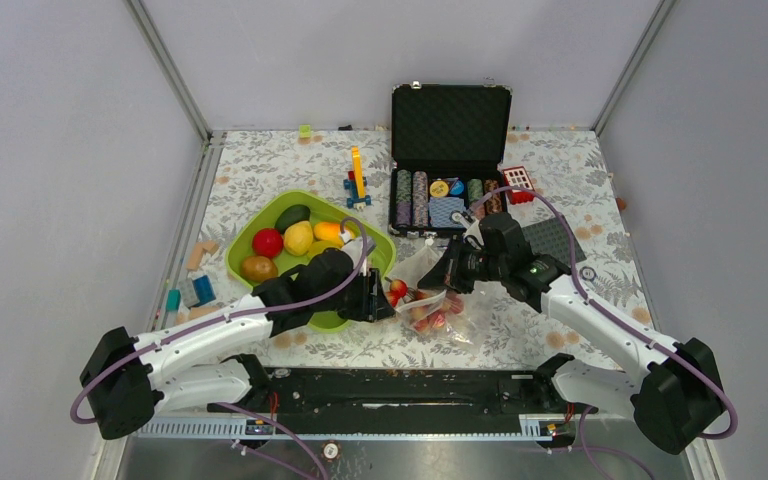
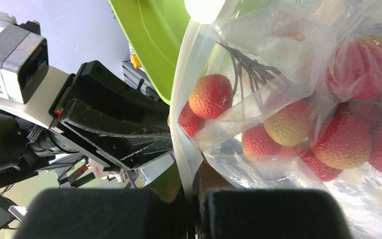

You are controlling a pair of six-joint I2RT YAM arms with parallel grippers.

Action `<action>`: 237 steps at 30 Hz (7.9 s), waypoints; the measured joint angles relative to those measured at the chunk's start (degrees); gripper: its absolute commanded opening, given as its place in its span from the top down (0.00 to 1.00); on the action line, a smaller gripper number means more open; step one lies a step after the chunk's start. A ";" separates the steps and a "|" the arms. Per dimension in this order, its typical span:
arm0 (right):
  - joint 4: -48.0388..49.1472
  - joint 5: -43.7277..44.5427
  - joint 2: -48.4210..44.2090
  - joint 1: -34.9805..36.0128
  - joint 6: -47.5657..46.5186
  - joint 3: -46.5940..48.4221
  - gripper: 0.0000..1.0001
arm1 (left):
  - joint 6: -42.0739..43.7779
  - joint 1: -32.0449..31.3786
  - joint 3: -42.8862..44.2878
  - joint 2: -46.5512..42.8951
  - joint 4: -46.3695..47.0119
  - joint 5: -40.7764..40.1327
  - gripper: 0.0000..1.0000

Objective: Place the food in the zip-top bag and seal the zipper
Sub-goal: Place the fake fruit in the zipper food storage bag, then adjust the zipper food storage bag at the center of the board, then pick up the fake vegetable from the bin, then place the fake vegetable in the zipper food storage bag.

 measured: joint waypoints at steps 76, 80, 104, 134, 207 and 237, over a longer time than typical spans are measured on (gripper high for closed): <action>-34.49 26.91 -9.94 -0.02 -22.82 12.61 1.00 | 6.54 -1.29 15.04 3.93 -2.32 -13.11 1.00; -40.35 36.44 -9.97 0.44 -23.63 17.51 1.00 | 5.95 -3.26 15.37 2.82 1.31 -10.49 1.00; -40.98 43.45 0.44 -0.02 -27.69 21.31 0.96 | 8.87 -2.58 20.90 12.96 -3.04 -16.48 0.01; -35.04 40.50 -5.46 -0.02 -30.95 17.99 0.97 | -19.15 26.80 4.98 12.63 -4.79 -27.23 0.05; -32.44 38.42 -7.72 -0.02 -31.36 15.50 0.98 | 12.15 1.14 13.81 2.47 30.71 2.29 0.71; -31.26 37.44 -10.40 -0.02 -31.36 14.08 0.98 | 17.22 -8.28 20.55 20.11 34.29 1.33 0.21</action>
